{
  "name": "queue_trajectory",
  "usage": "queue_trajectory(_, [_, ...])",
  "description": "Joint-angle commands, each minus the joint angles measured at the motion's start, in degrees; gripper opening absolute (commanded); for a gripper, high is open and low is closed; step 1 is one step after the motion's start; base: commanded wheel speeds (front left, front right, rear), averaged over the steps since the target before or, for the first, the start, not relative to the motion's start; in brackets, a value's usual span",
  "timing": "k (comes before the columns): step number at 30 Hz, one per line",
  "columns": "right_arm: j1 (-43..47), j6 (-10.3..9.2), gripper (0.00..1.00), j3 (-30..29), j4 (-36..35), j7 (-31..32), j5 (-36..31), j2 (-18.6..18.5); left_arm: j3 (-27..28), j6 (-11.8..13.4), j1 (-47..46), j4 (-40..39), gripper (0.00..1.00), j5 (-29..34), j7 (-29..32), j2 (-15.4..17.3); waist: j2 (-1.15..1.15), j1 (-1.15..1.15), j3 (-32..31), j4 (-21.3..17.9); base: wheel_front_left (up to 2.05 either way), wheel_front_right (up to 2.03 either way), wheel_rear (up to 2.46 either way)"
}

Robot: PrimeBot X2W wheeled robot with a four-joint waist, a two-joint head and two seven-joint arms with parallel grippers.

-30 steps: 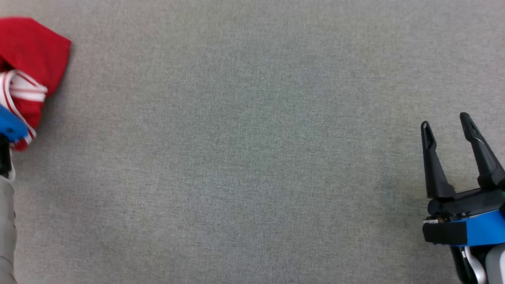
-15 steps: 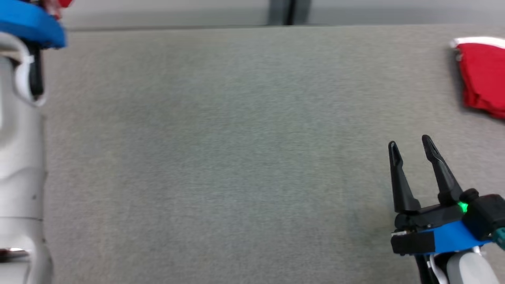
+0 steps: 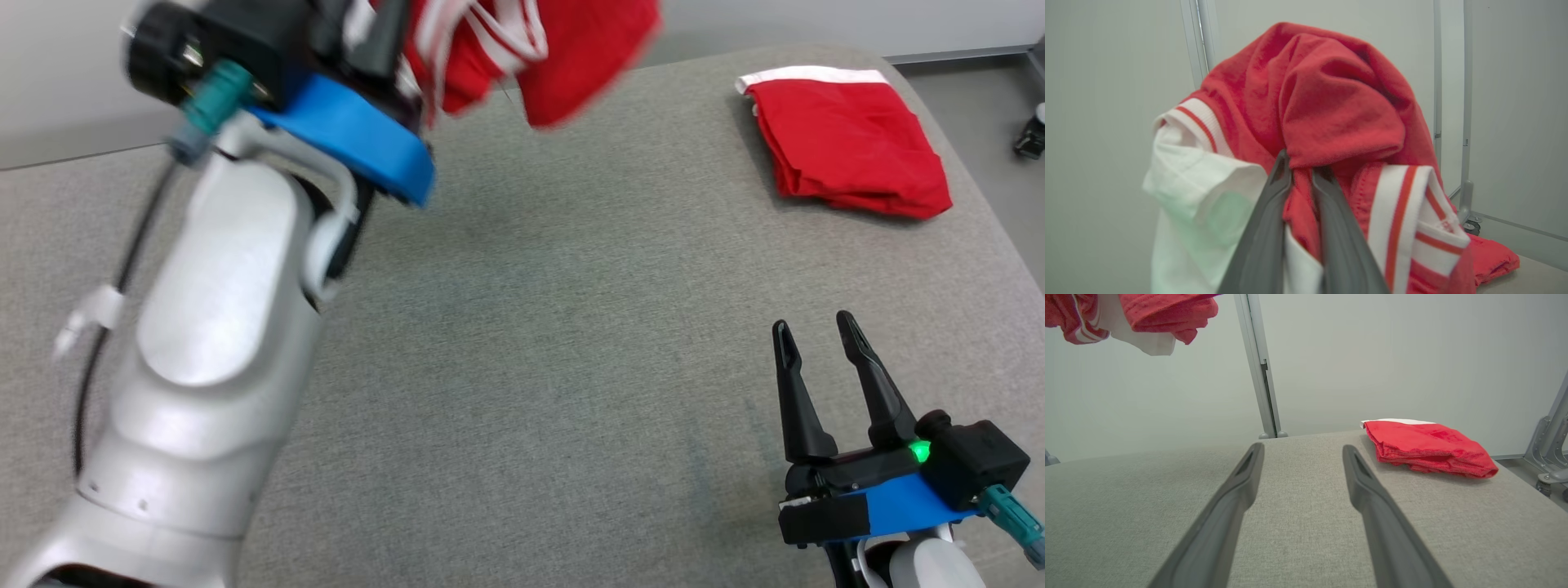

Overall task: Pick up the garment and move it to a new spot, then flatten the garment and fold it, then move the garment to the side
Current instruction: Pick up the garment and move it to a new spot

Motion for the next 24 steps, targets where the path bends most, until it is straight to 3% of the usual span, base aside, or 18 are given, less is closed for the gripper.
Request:
queue_trajectory(1, [-0.14,0.01,1.00,-0.05,-0.16,-0.25,0.17,0.28,-1.11,-0.01,1.93,-0.29,0.00,-0.56,0.30,-0.35,0.00,0.01,-0.33,-0.80,0.00,0.00,0.00])
queue_trajectory(20, [-0.23,0.02,1.00,0.93,0.40,-0.26,1.70,0.46,-8.36,1.49,25.52,12.44,0.00,-3.13,-4.27,-3.88,0.00,0.01,-1.00,-2.00,0.00,0.00,0.00])
queue_trajectory(22, [-0.19,0.02,1.00,0.80,0.62,-0.26,1.52,0.45,-8.84,1.75,26.27,13.29,1.00,-3.03,-4.92,-4.20,0.00,0.01,-1.41,-1.65,0.00,0.00,0.00])
queue_trajectory(24, [0.09,0.02,1.00,0.82,0.92,-0.26,1.35,0.45,-9.30,1.99,26.57,13.73,1.00,-2.83,-5.59,-4.66,0.00,0.01,-2.00,-1.18,0.00,0.00,0.00])
